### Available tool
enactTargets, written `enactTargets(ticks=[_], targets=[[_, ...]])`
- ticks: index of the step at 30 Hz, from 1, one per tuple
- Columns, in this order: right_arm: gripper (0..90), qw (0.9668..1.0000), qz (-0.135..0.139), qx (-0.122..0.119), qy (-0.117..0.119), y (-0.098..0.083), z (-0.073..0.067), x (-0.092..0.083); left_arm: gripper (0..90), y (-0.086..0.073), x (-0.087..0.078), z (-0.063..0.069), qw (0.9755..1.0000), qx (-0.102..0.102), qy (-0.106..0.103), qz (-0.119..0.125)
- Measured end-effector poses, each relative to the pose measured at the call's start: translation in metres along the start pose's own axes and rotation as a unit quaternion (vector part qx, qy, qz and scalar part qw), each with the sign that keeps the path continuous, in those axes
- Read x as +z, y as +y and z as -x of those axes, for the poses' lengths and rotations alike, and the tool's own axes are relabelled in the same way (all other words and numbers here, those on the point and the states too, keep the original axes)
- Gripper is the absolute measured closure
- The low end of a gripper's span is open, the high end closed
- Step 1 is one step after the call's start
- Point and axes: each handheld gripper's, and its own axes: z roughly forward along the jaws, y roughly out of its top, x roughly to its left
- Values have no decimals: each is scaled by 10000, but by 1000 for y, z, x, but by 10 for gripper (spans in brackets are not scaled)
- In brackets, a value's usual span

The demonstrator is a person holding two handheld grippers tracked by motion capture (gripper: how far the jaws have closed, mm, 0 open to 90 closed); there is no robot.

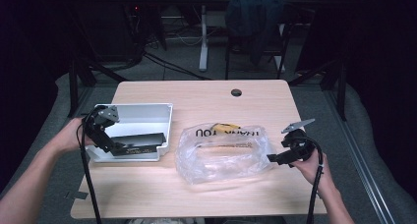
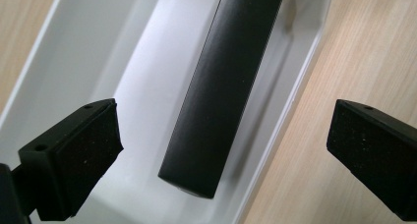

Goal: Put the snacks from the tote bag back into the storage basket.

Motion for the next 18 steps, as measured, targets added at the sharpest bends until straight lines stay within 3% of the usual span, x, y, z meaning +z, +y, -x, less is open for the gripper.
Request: enactTargets(ticks=[8, 18], targets=[[148, 9999, 84, 42, -38, 0, -1, -3, 0, 8, -12, 26, 9985, -402, 272, 235], [148, 9998, 152, 38, -127, 0, -1, -5, 0, 6, -2, 58, 9945, -892, 457, 299]])
